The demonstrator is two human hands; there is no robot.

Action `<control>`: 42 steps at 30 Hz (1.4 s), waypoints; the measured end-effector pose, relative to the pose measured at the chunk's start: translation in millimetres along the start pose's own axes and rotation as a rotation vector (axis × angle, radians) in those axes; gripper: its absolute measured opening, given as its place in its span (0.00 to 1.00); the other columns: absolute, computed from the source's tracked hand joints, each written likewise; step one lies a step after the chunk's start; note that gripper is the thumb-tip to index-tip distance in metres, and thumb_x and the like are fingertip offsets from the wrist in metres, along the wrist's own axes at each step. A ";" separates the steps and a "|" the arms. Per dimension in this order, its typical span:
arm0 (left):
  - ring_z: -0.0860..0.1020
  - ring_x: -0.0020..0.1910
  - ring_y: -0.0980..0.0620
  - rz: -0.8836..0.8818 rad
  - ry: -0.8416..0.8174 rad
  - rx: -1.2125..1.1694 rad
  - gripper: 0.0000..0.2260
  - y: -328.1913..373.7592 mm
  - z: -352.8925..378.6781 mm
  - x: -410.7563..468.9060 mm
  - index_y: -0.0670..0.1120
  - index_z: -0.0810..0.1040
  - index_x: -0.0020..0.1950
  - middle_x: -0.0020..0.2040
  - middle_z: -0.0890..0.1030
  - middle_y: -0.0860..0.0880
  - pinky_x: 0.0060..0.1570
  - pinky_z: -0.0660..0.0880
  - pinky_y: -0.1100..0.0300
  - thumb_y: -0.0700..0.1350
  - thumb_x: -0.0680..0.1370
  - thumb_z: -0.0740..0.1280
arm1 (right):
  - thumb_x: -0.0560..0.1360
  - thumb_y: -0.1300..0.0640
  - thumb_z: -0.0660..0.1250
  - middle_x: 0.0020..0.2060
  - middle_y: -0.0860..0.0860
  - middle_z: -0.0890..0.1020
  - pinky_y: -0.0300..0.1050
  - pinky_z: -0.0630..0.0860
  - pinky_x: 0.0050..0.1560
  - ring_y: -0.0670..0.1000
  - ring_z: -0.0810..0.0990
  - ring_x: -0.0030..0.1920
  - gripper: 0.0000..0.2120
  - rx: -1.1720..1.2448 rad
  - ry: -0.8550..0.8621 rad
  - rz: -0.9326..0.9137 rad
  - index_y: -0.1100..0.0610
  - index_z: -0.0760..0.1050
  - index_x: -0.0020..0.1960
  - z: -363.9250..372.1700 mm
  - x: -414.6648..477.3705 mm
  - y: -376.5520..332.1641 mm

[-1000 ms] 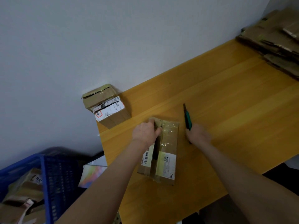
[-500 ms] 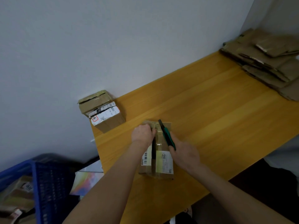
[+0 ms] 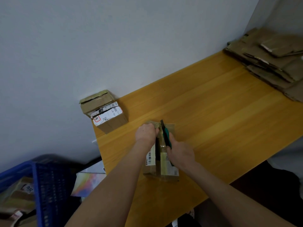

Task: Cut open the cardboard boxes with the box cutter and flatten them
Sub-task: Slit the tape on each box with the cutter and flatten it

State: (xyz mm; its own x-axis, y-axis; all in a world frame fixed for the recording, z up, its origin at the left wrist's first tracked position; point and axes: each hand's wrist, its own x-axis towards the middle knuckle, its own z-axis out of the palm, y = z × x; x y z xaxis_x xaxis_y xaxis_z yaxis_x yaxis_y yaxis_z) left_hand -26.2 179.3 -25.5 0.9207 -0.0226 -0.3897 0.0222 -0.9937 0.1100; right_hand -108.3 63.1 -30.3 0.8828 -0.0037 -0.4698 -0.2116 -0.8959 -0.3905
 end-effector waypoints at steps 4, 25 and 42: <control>0.72 0.35 0.50 -0.029 -0.017 -0.061 0.14 0.3 -2.2 3.3 0.44 0.71 0.40 0.33 0.71 0.49 0.33 0.65 0.58 0.48 0.83 0.56 | 0.82 0.50 0.52 0.47 0.54 0.81 0.52 0.79 0.44 0.55 0.80 0.43 0.28 0.063 0.015 0.021 0.52 0.47 0.79 0.5 13.9 -3.2; 0.74 0.38 0.47 -0.043 -0.011 -0.030 0.14 7.0 0.9 1.9 0.43 0.74 0.44 0.41 0.78 0.45 0.36 0.68 0.57 0.49 0.83 0.56 | 0.82 0.52 0.54 0.56 0.58 0.79 0.48 0.72 0.44 0.59 0.78 0.50 0.19 0.105 0.124 0.252 0.53 0.60 0.73 1.4 46.0 89.6; 0.79 0.50 0.41 -0.005 0.059 -0.185 0.11 3.7 -34.9 -31.5 0.40 0.70 0.59 0.51 0.79 0.41 0.40 0.69 0.55 0.44 0.81 0.61 | 0.77 0.45 0.65 0.71 0.59 0.65 0.47 0.74 0.51 0.56 0.73 0.64 0.45 -0.174 0.080 0.176 0.68 0.42 0.77 -23.5 38.6 -23.2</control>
State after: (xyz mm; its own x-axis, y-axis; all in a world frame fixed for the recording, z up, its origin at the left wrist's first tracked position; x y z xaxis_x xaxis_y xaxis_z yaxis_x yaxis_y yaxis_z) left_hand -41.5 180.1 19.1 0.9417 -0.0061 -0.3364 0.0926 -0.9565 0.2765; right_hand -59.4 73.3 -20.8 0.8707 -0.1952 -0.4514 -0.2956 -0.9413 -0.1630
